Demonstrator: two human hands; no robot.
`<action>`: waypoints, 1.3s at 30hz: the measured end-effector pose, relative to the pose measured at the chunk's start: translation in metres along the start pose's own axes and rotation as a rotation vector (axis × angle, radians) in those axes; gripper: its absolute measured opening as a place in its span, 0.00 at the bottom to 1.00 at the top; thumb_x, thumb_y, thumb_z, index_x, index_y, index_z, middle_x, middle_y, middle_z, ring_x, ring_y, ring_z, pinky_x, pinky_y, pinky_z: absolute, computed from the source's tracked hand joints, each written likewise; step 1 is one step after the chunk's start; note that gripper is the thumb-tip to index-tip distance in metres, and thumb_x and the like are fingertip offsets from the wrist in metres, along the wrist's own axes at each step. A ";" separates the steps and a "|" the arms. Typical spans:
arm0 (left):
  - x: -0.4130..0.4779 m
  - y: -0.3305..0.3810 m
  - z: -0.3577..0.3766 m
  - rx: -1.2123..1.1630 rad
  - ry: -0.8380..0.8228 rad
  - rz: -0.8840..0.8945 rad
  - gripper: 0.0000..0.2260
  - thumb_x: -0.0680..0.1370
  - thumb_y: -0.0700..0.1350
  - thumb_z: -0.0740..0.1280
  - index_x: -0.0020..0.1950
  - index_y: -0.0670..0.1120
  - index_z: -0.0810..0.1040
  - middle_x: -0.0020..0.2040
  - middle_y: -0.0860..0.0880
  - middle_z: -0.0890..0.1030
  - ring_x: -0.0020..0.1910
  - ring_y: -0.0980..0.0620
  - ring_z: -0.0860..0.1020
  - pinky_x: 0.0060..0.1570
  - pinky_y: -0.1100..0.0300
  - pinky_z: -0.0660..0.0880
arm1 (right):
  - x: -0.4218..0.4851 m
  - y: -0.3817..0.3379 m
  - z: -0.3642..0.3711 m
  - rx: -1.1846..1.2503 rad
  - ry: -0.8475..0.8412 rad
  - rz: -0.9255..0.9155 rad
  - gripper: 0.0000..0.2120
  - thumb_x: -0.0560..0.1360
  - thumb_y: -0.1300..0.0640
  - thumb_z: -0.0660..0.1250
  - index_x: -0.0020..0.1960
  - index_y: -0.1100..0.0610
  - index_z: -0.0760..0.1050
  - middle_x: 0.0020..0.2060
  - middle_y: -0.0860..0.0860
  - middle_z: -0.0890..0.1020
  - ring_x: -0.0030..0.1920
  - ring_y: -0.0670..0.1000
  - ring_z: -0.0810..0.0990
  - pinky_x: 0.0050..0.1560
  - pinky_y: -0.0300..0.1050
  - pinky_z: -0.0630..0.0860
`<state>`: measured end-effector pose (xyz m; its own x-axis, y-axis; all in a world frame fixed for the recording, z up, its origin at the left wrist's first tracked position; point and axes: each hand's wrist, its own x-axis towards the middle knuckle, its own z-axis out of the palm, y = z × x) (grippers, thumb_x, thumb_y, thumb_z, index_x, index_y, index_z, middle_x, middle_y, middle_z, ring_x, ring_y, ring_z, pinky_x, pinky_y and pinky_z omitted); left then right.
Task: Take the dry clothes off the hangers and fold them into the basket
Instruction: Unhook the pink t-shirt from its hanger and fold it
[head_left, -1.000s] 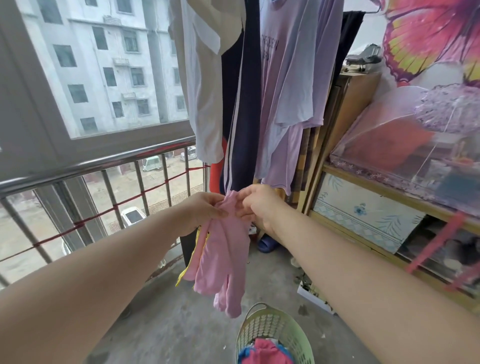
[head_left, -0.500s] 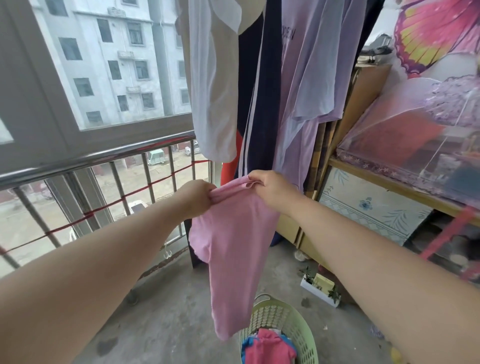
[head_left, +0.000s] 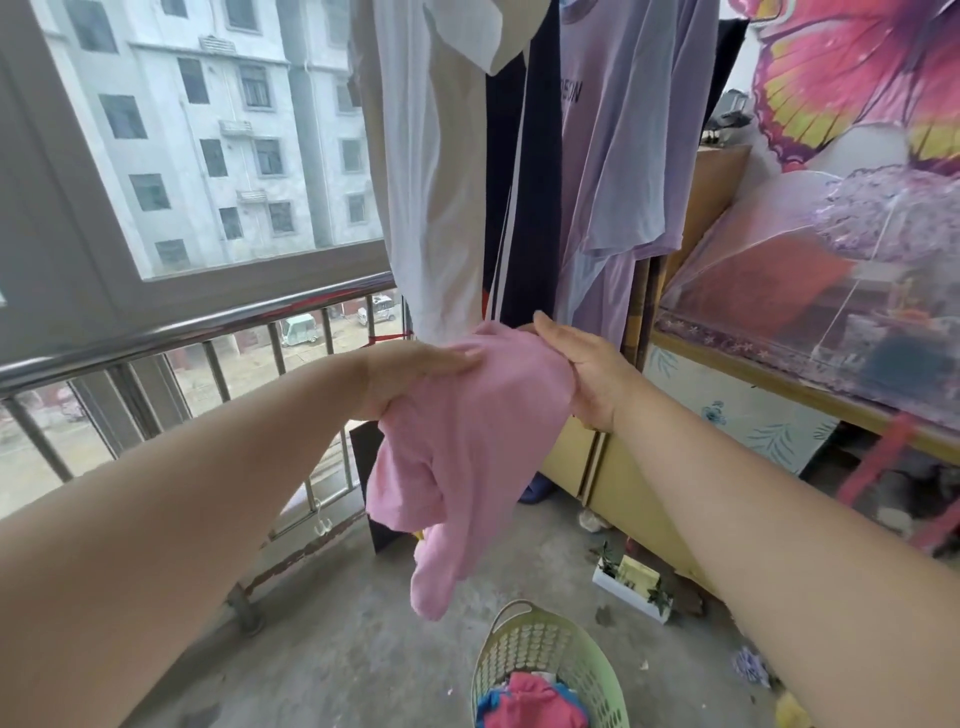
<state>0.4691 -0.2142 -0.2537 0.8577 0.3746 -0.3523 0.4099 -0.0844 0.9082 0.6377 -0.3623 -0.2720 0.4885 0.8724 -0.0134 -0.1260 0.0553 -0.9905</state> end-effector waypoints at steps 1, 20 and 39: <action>0.000 0.003 -0.002 -0.120 -0.026 0.023 0.22 0.72 0.58 0.70 0.59 0.46 0.79 0.51 0.42 0.84 0.51 0.43 0.82 0.55 0.48 0.77 | -0.003 0.006 -0.005 0.114 -0.076 0.041 0.30 0.72 0.40 0.66 0.65 0.59 0.75 0.62 0.58 0.79 0.61 0.56 0.78 0.65 0.51 0.72; 0.028 -0.060 -0.046 0.101 0.334 -0.129 0.37 0.59 0.66 0.77 0.58 0.42 0.78 0.51 0.47 0.79 0.50 0.49 0.75 0.50 0.56 0.71 | -0.030 0.010 -0.020 -0.025 -0.116 0.313 0.23 0.72 0.50 0.68 0.63 0.62 0.76 0.48 0.57 0.82 0.47 0.54 0.82 0.55 0.48 0.78; 0.026 -0.057 0.034 -0.636 -0.078 0.047 0.27 0.75 0.64 0.62 0.63 0.46 0.77 0.58 0.44 0.81 0.55 0.45 0.80 0.58 0.48 0.75 | -0.018 0.033 -0.003 0.136 0.116 0.247 0.23 0.73 0.43 0.70 0.62 0.55 0.78 0.54 0.55 0.84 0.56 0.56 0.81 0.59 0.55 0.76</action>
<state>0.4787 -0.2309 -0.3223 0.9001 0.3139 -0.3021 0.1272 0.4739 0.8713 0.6271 -0.3772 -0.3047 0.5230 0.8066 -0.2754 -0.3643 -0.0805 -0.9278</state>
